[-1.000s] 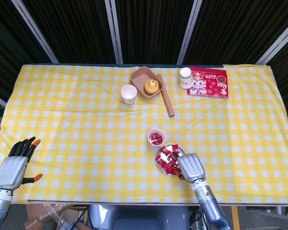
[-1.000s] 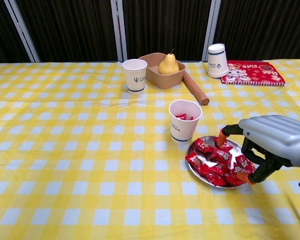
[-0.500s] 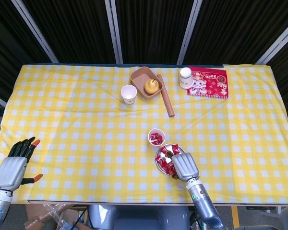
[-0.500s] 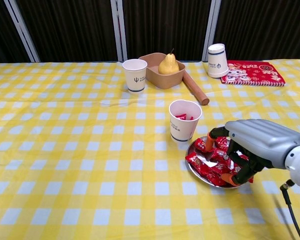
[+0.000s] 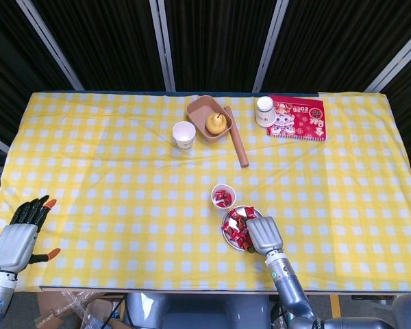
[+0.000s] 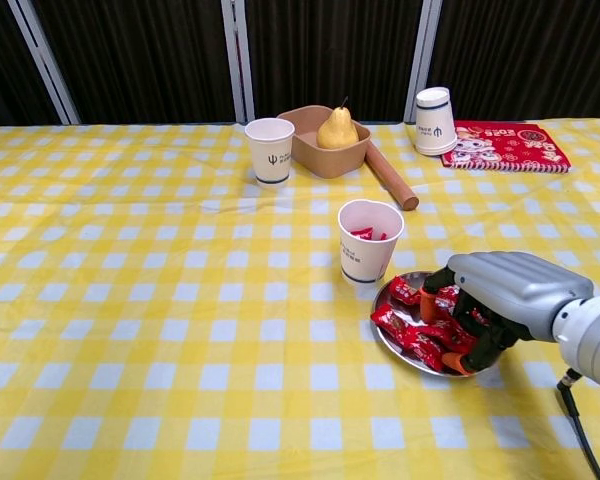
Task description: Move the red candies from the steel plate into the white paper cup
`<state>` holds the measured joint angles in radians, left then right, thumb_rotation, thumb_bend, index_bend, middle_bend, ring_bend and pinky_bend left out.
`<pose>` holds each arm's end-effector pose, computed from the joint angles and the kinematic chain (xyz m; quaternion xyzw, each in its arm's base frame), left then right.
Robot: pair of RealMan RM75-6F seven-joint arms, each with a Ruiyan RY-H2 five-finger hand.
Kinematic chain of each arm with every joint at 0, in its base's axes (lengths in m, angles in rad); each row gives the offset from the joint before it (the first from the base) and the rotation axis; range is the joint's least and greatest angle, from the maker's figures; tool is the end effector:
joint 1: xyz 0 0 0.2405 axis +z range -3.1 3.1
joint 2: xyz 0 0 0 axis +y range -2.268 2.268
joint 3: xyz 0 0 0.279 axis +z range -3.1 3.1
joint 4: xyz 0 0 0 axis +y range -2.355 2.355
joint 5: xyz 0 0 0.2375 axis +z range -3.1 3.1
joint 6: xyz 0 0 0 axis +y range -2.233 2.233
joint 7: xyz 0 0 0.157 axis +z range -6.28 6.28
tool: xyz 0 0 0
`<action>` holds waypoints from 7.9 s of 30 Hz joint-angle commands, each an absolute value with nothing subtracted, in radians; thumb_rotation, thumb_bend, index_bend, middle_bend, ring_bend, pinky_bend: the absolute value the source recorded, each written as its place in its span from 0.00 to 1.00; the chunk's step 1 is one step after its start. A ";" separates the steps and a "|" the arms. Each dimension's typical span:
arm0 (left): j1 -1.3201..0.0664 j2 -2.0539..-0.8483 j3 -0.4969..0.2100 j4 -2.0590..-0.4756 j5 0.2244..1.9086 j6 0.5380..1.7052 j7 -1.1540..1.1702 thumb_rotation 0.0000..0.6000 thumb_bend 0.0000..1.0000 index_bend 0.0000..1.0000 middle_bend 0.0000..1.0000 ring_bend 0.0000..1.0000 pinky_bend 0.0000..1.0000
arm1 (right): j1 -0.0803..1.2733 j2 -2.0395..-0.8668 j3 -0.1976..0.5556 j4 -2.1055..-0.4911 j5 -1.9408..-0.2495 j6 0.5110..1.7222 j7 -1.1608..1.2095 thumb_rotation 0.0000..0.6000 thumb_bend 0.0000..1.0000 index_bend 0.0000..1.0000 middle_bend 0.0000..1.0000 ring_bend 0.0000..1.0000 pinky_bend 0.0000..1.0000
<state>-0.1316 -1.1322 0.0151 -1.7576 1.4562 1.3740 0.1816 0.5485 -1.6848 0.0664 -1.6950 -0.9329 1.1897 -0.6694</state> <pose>-0.3150 0.1919 0.1016 -0.6392 -0.4228 -0.3353 0.5479 -0.1783 -0.2695 -0.0909 0.7142 -0.4591 0.2929 0.4397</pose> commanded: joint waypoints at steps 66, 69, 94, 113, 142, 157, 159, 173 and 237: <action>-0.152 -1.114 -0.004 -1.781 1.381 1.312 0.164 1.00 0.00 0.00 0.00 0.00 0.00 | 0.831 -1.719 0.321 -1.613 -0.777 1.098 -0.629 1.00 0.50 0.41 0.87 0.97 1.00; -0.152 -1.112 -0.003 -1.781 1.382 1.311 0.162 1.00 0.00 0.00 0.00 0.00 0.00 | 0.830 -1.718 0.319 -1.607 -0.796 1.111 -0.617 1.00 0.49 0.37 0.87 0.97 1.00; -0.135 -1.124 -0.001 -1.766 1.433 1.369 0.144 1.00 0.00 0.00 0.00 0.00 0.00 | 0.639 -1.554 0.075 -1.941 -0.925 1.357 -0.723 1.00 0.39 0.31 0.87 0.97 1.00; -0.130 -1.129 0.000 -1.761 1.447 1.383 0.143 1.00 0.00 0.00 0.00 0.00 0.00 | 0.562 -1.583 0.019 -1.893 -0.914 1.355 -0.711 1.00 0.33 0.31 0.87 0.97 1.00; -0.131 -1.127 0.000 -1.767 1.435 1.369 0.143 1.00 0.00 0.00 0.00 0.00 0.00 | 0.525 -1.651 0.049 -1.778 -0.889 1.288 -0.686 1.00 0.31 0.31 0.87 0.97 1.00; -0.131 -1.126 0.001 -1.773 1.433 1.367 0.145 1.00 0.00 0.00 0.00 0.00 0.00 | 0.514 -1.646 0.060 -1.764 -0.870 1.265 -0.679 1.00 0.40 0.44 0.87 0.97 1.00; -0.131 -1.126 0.001 -1.773 1.432 1.367 0.145 1.00 0.00 0.00 0.00 0.00 0.00 | 0.513 -1.646 0.062 -1.765 -0.869 1.262 -0.678 1.00 0.43 0.45 0.87 0.97 1.00; -0.131 -1.123 0.001 -1.776 1.433 1.364 0.141 1.00 0.00 0.00 0.00 0.00 0.00 | 0.509 -1.646 0.067 -1.767 -0.868 1.249 -0.672 1.00 0.56 0.53 0.87 0.97 1.00; -0.143 -1.110 -0.004 -1.779 1.416 1.336 0.110 1.00 0.00 0.00 0.00 0.00 0.00 | 0.791 -1.663 0.347 -1.770 -0.662 1.207 -0.768 1.00 0.58 0.53 0.87 0.97 1.00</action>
